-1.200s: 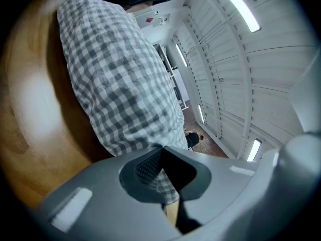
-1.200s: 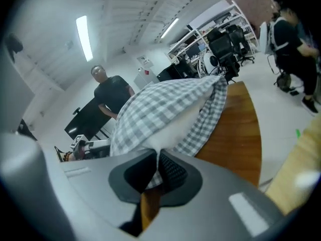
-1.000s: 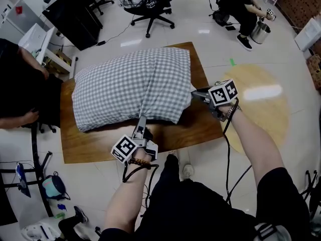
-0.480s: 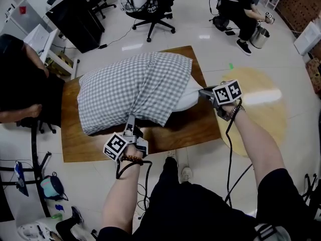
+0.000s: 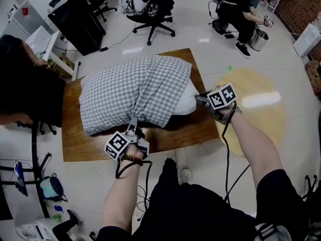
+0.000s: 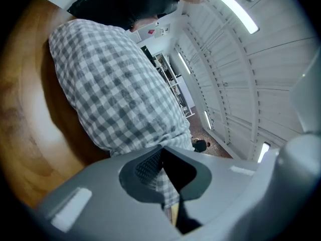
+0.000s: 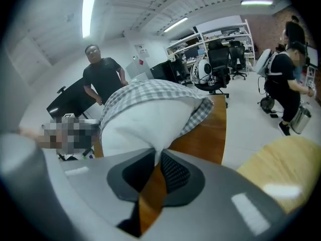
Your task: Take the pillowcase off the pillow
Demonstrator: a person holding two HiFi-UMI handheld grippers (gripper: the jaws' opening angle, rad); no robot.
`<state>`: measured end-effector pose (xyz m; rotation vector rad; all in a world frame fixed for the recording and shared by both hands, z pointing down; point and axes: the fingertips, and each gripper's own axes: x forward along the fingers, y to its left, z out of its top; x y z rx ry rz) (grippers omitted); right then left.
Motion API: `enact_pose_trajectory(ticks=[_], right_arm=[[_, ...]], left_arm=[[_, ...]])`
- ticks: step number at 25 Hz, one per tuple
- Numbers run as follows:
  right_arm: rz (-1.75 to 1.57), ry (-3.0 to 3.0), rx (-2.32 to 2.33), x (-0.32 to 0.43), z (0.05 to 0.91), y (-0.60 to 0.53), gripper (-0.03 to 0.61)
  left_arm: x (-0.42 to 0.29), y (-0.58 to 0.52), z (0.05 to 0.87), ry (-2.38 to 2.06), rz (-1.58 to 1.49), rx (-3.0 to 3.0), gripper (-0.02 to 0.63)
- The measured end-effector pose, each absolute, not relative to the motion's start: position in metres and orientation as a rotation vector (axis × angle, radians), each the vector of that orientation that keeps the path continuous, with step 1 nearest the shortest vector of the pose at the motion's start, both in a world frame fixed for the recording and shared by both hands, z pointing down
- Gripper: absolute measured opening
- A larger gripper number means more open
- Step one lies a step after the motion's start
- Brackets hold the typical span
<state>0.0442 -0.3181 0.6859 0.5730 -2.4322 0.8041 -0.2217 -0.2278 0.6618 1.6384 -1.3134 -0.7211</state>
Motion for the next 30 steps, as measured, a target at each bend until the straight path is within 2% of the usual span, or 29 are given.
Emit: enact_pose_trajectory(ticks=[3,6,18,30], right_arm=[[0.772,-2.439,0.561,0.049,0.686,-0.308,0.077],[0.745,-2.443,0.563,0.057,0.685,-0.297,0.123],[0.705,-2.510,0.599,0.099,0.665,-0.263,0.124],[0.661,-2.557,0.641,0.099,0.633,-0.268,0.126]], left_arm=[[-0.206,-0.220,0.660,-1.278,-0.692,1.663,0.009],[-0.195,-0.207,0.659,-1.253,-0.676,1.688,0.062],[-0.142,-0.169,0.607,-1.232,-0.623,1.876,0.072],[-0.109,-0.190,0.524,-1.194,-0.416,2.113,0.078]])
